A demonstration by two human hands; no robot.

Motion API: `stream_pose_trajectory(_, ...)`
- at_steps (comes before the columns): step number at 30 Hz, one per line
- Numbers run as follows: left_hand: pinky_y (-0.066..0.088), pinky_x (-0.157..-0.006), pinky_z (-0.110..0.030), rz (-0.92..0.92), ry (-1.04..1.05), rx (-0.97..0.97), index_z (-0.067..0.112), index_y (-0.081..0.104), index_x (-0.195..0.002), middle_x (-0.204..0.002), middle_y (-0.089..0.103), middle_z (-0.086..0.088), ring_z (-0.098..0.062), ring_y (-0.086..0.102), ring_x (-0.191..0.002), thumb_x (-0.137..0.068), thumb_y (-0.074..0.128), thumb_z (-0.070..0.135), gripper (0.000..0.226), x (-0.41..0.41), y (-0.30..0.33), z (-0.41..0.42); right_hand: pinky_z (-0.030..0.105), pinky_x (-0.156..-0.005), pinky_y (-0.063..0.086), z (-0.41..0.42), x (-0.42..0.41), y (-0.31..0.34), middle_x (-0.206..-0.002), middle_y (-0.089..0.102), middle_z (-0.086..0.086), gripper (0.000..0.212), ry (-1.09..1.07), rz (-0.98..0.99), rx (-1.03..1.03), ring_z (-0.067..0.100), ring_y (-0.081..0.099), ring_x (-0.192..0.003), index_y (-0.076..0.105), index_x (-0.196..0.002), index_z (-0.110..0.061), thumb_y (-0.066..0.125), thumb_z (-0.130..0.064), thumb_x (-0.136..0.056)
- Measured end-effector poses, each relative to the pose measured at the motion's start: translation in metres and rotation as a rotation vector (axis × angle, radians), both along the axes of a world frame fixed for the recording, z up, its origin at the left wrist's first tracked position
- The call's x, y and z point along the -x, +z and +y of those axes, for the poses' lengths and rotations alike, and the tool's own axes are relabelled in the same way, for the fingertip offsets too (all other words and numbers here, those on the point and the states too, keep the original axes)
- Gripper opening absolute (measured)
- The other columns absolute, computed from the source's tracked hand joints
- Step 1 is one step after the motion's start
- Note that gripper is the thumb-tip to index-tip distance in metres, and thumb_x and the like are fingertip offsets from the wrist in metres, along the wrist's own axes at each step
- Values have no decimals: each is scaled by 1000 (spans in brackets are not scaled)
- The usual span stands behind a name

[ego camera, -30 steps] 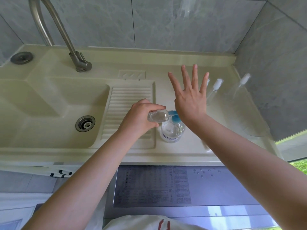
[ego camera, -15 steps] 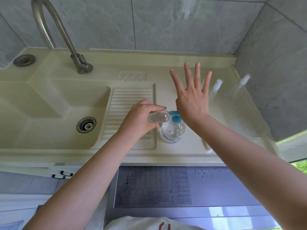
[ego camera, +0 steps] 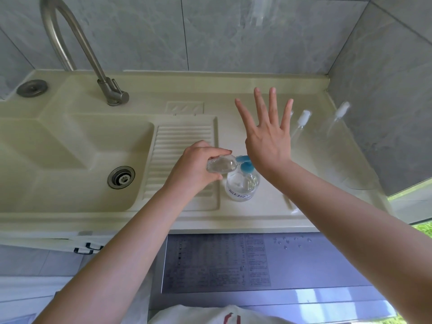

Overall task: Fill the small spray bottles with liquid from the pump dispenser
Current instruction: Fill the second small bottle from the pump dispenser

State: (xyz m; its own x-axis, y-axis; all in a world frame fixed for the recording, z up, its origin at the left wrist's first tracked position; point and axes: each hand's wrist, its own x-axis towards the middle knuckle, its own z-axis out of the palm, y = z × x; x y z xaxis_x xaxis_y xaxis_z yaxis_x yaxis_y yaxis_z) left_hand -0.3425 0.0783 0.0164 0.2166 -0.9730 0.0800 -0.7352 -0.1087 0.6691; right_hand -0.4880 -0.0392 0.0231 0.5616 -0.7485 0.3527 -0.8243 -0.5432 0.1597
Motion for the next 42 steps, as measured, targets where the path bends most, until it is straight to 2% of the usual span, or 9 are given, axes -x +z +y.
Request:
stream_pose_trajectory(4, 49, -91, -30, -13, -9, -14, 38, 68, -121, -98, 55, 9, -11, 58, -96, -62, 91, 13, 67, 0, -1, 0, 65, -118, -8, 3, -4, -15, -168, -2, 13, 83, -40, -62, -96, 43, -9, -152, 6, -160, -34, 42, -5, -91)
stream_pose_trajectory(7, 48, -91, -28, -15, -10, -21, 38, 68, -121, -98, 55, 9, -10, 57, -96, -63, 90, 13, 67, 0, -1, 1, 65, -118, -9, 2, -4, -15, -167, -7, 14, 87, -66, -68, -140, 42, -13, -152, 2, -160, -35, 44, -6, -90)
stream_pose_trajectory(11, 45, -88, -20, 6, 3, -2, 37, 68, -121, -98, 56, 8, -9, 58, -94, -62, 91, 12, 67, 0, 1, 2, 65, -118, -7, -1, -4, -3, -167, -6, 16, 96, -62, -102, -41, 43, -11, -152, 2, -160, -34, 48, 1, -83)
stream_pose_trajectory(18, 48, -90, -26, 12, 7, -14, 37, 68, -120, -99, 57, 8, -8, 59, -93, -62, 91, 12, 68, 1, 0, 1, 67, -118, -4, 2, -4, -14, -167, -4, 15, 87, -62, -89, -110, 43, -11, -152, 5, -160, -33, 47, -5, -89)
stream_pose_trajectory(22, 48, -91, -26, 14, 5, -19, 38, 68, -120, -100, 57, 7, -8, 58, -93, -62, 91, 12, 68, 2, 0, 1, 66, -118, -4, -1, -5, -10, -167, -4, 14, 91, -79, -87, -69, 43, -9, -152, 2, -159, -35, 47, -2, -88)
stream_pose_trajectory(26, 48, -90, -24, 9, 4, -3, 38, 67, -121, -101, 58, 6, -9, 59, -93, -63, 90, 12, 68, 1, 1, 3, 67, -118, -4, -1, 0, -5, -167, 0, 16, 90, -78, -109, -21, 44, -5, -152, 7, -160, -33, 50, -4, -85)
stream_pose_trajectory(32, 49, -91, -28, 14, 6, -22, 37, 68, -120, -99, 58, 7, -11, 59, -94, -62, 91, 12, 67, 3, 0, 1, 62, -120, -4, 1, -4, -16, -167, -9, 14, 78, -101, -166, -246, 37, -11, -153, 6, -160, -34, 42, -13, -94)
stream_pose_trajectory(38, 45, -88, -18, 15, 3, -5, 37, 67, -121, -100, 58, 8, -9, 60, -94, -63, 90, 12, 68, 2, 3, 2, 56, -122, -5, -6, 5, -7, -166, -7, 17, 69, -174, -567, -641, 32, -10, -154, 10, -160, -29, 47, -37, -103)
stream_pose_trajectory(42, 45, -89, -18, 19, 1, -11, 37, 67, -122, -100, 58, 8, -9, 60, -95, -64, 90, 12, 67, 2, 4, 2, 54, -120, -7, -6, -1, -6, -166, -9, 16, 70, -192, -586, -755, 30, -13, -154, 9, -160, -29, 48, -41, -102)
